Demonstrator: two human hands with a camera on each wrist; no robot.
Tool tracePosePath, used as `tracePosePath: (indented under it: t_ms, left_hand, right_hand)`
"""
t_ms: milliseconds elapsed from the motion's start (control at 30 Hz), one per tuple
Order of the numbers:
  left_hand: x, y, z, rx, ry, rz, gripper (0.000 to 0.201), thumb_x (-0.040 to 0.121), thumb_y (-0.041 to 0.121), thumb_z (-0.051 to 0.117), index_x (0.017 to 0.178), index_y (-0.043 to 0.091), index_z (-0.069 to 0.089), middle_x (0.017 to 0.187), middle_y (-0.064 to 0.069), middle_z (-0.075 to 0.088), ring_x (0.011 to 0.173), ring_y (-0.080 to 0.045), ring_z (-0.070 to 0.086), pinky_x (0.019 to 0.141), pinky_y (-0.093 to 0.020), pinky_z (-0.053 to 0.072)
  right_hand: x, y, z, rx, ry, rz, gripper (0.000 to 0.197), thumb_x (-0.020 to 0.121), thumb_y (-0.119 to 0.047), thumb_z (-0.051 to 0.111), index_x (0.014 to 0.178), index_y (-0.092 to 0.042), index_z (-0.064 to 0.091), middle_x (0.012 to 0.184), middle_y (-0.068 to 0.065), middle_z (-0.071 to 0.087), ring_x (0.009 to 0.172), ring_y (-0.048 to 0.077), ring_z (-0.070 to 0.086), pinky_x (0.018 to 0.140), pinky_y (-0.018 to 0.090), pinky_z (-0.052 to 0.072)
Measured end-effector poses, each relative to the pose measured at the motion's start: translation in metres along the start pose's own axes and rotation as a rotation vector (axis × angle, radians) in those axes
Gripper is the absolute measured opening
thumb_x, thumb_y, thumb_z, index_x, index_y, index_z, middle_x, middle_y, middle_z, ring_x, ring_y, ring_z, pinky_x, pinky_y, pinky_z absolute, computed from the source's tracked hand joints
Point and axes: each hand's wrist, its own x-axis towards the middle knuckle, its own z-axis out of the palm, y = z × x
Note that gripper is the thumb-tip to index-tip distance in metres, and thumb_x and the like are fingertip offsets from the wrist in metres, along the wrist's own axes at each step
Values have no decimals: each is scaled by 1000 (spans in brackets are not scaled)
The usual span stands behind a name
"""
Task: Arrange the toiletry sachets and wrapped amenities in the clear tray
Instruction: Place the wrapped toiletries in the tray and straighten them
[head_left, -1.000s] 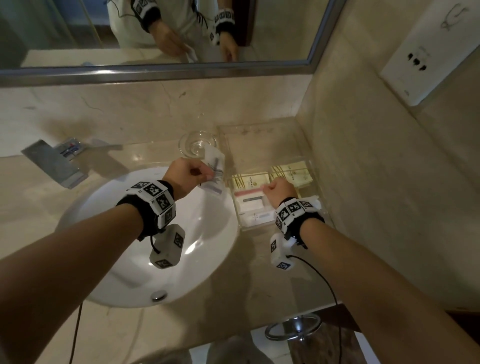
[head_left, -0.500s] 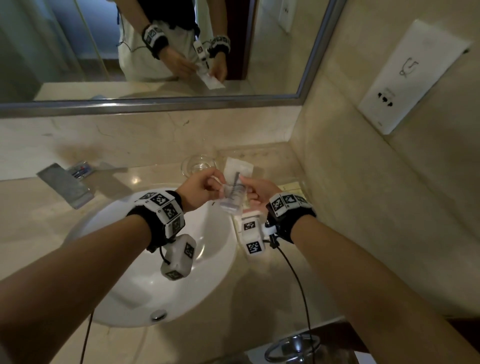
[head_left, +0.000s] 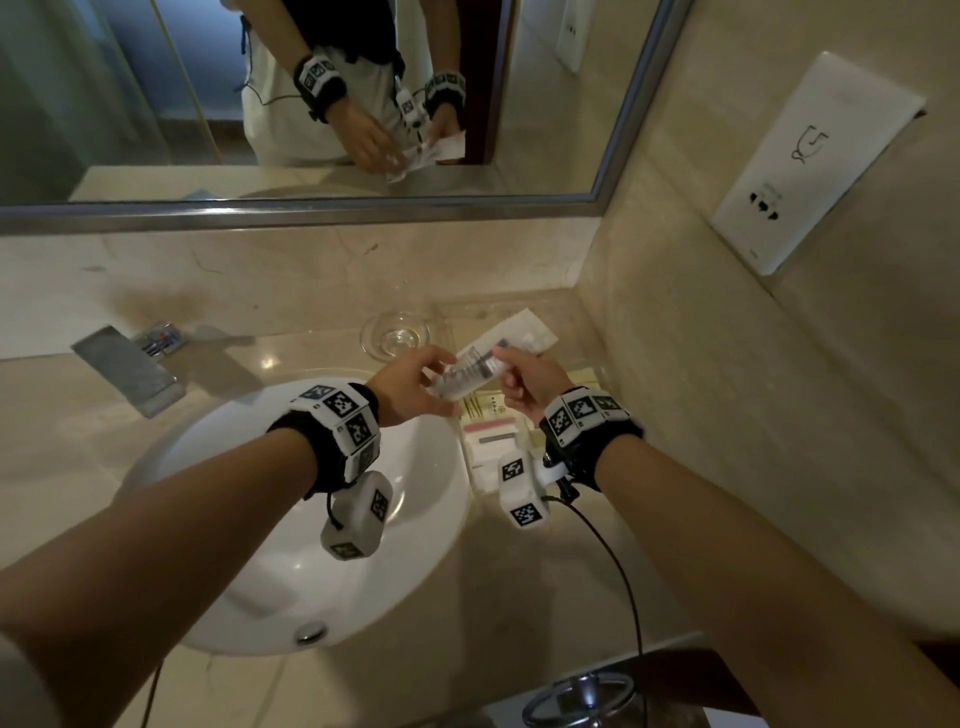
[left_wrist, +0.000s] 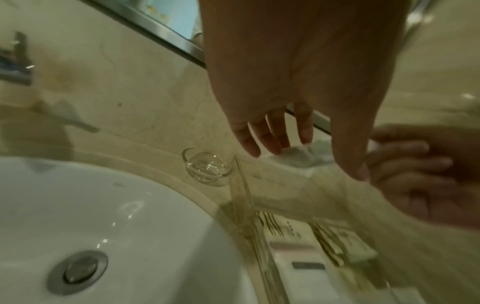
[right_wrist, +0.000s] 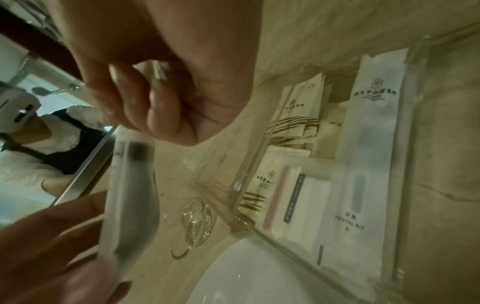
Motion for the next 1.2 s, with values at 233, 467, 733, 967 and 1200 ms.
tracePosePath:
  t_ms: [233,467,733,967,1200]
  left_hand:
    - [-4,14,12,331,170,93,29,85,16,60,114,10,58,111,-10,62,103,-27,52,82,-31,40]
    - [7,9,12,24,126,-16,8,87,12,59,93,9,57,81,-8,57,79,-23,52,71,-32,42]
    - [4,16,15,-648,-74,-184,21,89,-2,53,77,15,58,76,-2,58,57,-2,64,54,-11,54]
    - [7,14,22,-606,-240,-269,11,92,7,52,94,13,60,87,-3,64,80,-12,61,68,-19,53]
    - [15,15,20,-599,-124,-317,7,89,13,58,94,16,61,87,1,66,77,-10,60,68,-21,45]
  right_hand:
    - [-5,-5,-4,40,74,39,25,92,-27,55,73,-11,57,40,-4,53,29,5,41,31,14,33]
    - [-1,-1,-20,-236,151,39,41,87,-53,53,90,-12,57,67,0,52,53,10,44,46,19,36]
    - [-4,8,-26,-213,19,126,42,92,-40,52,109,-2,58,103,7,63,98,21,61,84,33,50]
    - [1,4,-26,50,20,-55,14,90,-2,56,102,-8,54,100,8,63,90,22,63,76,29,54]
    - [8,8,-28,-173,80,-65,15,90,-7,57,85,-19,65,84,-2,65,80,14,60,75,25,50]
